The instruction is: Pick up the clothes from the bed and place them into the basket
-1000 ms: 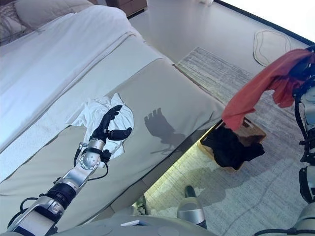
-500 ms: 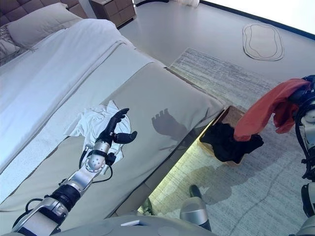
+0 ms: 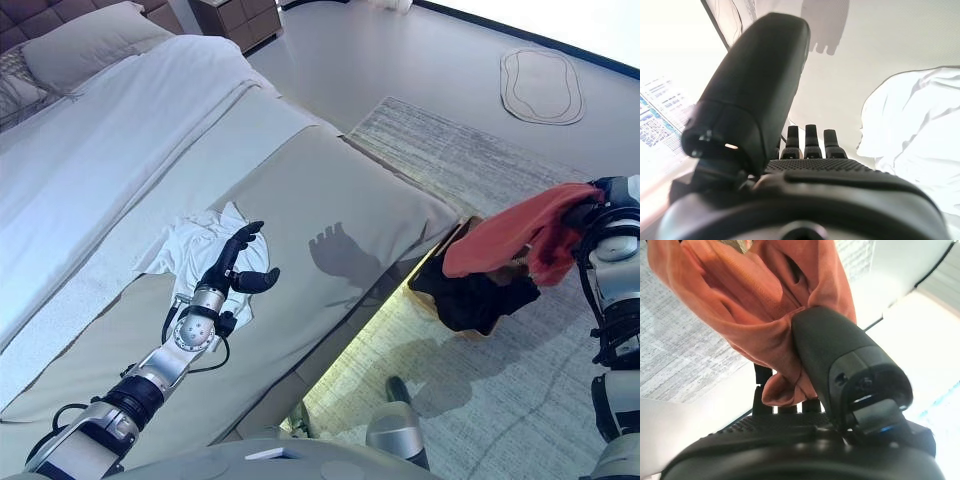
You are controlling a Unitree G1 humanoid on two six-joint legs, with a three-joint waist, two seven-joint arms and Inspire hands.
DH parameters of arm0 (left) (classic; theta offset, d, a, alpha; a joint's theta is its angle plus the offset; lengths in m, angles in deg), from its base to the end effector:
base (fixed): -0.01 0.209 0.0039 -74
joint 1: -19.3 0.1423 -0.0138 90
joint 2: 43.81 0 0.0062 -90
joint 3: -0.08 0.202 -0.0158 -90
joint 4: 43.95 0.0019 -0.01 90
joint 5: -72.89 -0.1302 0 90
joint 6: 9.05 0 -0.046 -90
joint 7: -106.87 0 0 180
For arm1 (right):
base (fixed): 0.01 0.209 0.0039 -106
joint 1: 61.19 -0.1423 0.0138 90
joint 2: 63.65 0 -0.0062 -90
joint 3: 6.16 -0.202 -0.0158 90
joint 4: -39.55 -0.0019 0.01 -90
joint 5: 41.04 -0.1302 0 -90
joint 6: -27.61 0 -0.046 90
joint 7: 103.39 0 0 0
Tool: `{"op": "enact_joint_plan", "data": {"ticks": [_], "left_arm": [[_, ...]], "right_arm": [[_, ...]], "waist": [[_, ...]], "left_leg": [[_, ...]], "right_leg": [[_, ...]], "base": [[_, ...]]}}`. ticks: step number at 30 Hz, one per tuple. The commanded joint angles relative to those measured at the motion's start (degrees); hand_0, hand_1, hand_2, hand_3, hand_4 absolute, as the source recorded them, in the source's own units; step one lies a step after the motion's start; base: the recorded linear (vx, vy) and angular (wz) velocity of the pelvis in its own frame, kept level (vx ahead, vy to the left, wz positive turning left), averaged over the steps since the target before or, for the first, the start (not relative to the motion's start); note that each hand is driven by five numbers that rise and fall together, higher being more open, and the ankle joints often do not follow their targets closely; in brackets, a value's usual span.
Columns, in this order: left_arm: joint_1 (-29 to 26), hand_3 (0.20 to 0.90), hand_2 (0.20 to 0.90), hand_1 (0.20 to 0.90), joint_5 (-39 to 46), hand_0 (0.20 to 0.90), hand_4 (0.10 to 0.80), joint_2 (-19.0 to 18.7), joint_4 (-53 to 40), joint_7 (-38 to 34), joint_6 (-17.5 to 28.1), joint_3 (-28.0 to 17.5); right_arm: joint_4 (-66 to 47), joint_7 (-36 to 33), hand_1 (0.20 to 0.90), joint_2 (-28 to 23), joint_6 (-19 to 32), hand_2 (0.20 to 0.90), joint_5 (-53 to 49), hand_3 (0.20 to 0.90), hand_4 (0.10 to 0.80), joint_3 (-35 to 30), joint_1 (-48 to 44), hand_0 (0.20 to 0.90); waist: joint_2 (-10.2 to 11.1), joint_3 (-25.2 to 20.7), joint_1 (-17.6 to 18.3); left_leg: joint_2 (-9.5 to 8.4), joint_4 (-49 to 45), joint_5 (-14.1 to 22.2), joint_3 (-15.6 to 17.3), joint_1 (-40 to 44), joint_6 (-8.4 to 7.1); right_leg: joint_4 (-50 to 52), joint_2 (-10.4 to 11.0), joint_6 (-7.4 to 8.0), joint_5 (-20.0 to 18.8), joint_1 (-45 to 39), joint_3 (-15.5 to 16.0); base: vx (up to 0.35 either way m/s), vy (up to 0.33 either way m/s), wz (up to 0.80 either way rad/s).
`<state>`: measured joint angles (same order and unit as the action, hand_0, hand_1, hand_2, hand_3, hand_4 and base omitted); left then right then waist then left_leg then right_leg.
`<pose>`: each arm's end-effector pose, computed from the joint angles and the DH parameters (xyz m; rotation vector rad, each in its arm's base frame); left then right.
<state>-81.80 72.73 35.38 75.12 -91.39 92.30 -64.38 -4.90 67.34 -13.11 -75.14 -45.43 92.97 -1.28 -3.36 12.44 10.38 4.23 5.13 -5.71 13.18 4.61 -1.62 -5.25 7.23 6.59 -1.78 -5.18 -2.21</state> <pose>0.2134 0.2029 -0.0175 0.5911 0.1156 -0.0550 0.2530 -0.3869 0.1274 -0.8404 0.4018 -0.6008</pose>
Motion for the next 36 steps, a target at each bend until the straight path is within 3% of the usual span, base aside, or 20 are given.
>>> {"op": "enact_joint_plan", "data": {"ticks": [1, 14, 23, 36], "left_arm": [[-3.60, 0.900, 0.900, 0.900, -1.61, 0.900, 0.800, -1.70, -0.47, -1.35, 3.62, -0.86], [-3.21, 0.900, 0.900, 0.900, -1.64, 0.900, 0.800, -2.38, -0.19, -0.76, 4.00, -1.41], [-3.14, 0.900, 0.900, 0.900, -1.48, 0.900, 0.800, -2.15, 0.11, -1.85, 3.37, -1.45], [-0.91, 0.900, 0.900, 0.900, -0.50, 0.900, 0.800, -1.25, 1.82, -4.41, 2.86, -3.15]], "right_arm": [[0.74, -2.35, 0.900, -3.74, 1.88, 0.900, 2.43, 0.900, 0.800, 1.07, -6.58, 0.900], [3.53, -1.50, 0.900, 0.15, 0.77, 0.900, 5.19, 0.900, 0.800, 2.70, -4.95, 0.900], [3.85, -2.79, 0.900, -0.25, 2.12, 0.900, 6.32, 0.900, 0.800, 3.31, -6.20, 0.900], [-5.61, -5.42, 0.900, 0.43, 4.01, 0.900, 8.66, 0.900, 0.800, 11.22, -15.68, 0.900]], "waist": [[1.56, -2.01, -2.77], [2.03, -2.43, -4.00], [2.61, -2.72, -4.78], [3.63, -3.45, -9.21]], "left_leg": [[2.55, -0.13, 7.69, -0.29, 4.43, -3.03], [2.83, -0.13, 7.42, -0.91, 4.29, -2.92], [3.10, -0.13, 7.12, -1.48, 4.36, -2.95], [2.45, -0.13, 6.12, -5.75, 1.99, -2.88]], "right_leg": [[0.70, -1.71, -2.24, -2.09, 4.16, 1.57], [0.49, -1.63, -2.27, -2.00, 3.41, 2.42], [0.54, -1.72, -2.36, -1.89, 2.74, 2.81], [0.61, -1.00, -2.78, -1.07, 2.19, 6.20]], "base": [[0.001, -0.013, 0.06], [0.004, -0.009, 0.03], [-0.005, 0.003, 0.02], [-0.009, 0.008, 0.12]]}}
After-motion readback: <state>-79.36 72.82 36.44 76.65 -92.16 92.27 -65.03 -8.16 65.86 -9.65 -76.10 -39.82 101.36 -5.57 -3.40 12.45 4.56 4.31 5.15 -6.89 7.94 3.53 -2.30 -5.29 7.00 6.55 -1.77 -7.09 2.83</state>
